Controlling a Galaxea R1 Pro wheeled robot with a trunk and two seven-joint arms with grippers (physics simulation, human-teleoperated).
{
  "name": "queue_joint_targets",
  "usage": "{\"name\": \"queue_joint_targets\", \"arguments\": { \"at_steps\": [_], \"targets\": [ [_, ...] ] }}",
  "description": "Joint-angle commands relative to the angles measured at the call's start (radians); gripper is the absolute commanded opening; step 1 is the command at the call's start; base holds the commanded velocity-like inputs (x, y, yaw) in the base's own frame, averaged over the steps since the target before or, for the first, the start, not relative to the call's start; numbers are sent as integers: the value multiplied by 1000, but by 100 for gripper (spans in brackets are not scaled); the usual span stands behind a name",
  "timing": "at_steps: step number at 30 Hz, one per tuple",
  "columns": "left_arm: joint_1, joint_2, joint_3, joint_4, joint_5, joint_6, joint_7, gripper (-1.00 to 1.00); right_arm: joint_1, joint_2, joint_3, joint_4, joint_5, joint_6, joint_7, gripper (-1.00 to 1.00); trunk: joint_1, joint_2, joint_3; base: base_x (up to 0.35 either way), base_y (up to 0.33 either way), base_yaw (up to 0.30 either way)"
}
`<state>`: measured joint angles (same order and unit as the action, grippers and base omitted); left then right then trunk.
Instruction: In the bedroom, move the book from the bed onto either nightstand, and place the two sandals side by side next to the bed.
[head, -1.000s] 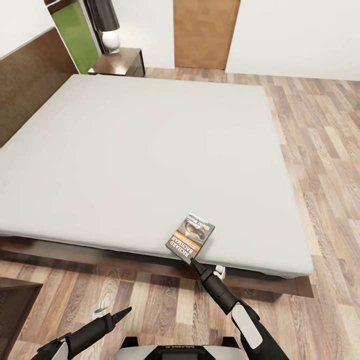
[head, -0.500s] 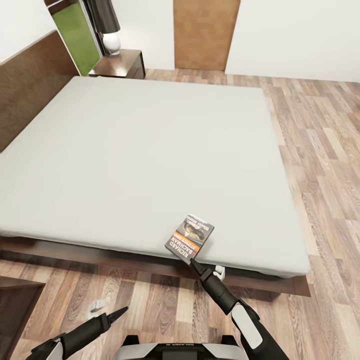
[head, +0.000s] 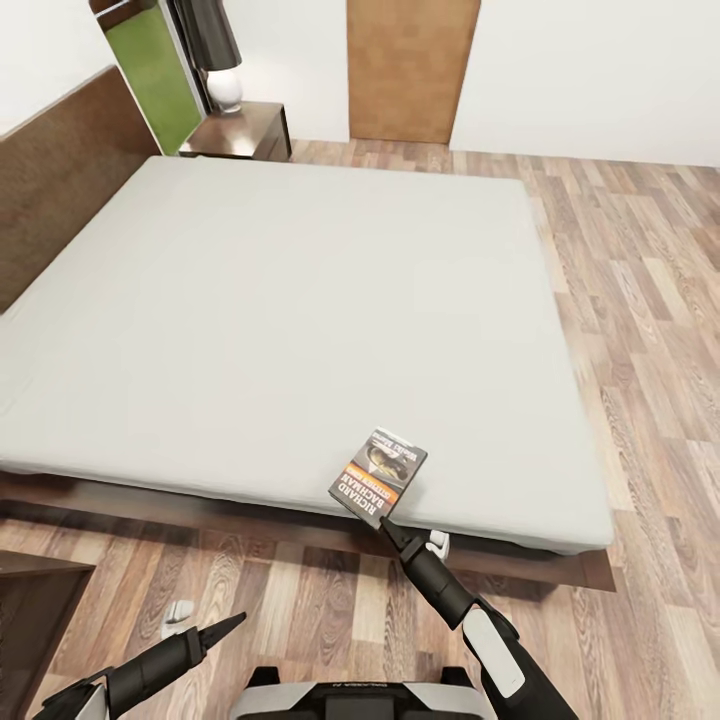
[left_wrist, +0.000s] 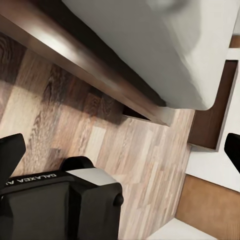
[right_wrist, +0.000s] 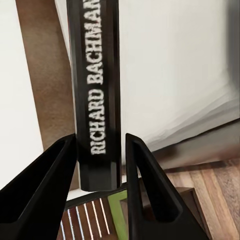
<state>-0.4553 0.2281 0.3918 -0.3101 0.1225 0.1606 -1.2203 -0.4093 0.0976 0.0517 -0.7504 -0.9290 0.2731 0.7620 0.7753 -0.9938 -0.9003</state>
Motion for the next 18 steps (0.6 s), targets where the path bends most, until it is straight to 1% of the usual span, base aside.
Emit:
{"name": "queue_joint_targets", "arguments": {
  "at_steps": [1,11,13,16,18],
  "targets": [
    [0,0,1,0,2,10,-4,100,0,0,1,0,-10,9,0,-100,-4,7,3,0,0,0],
    [0,-2,-2,2,-3,8,-1,100,0,-3,3,-3,-8,18,0,-100,-42,77,34,0,0,0],
    [0,-2,-2,2,-3,8,-1,100,0,-3,3,-3,4,19,-1,-100,-50,91,40,0,0,0],
    [0,-4,-2,2,-3,8,0,100,0,-4,2,-3,37,20,-3,-100,-61,112,50,0,0,0],
    [0,-6,-3,12,-4,4,0,100,0,-4,1,-3,48,20,-4,-100,-69,126,56,0,0,0]
  ]
}}
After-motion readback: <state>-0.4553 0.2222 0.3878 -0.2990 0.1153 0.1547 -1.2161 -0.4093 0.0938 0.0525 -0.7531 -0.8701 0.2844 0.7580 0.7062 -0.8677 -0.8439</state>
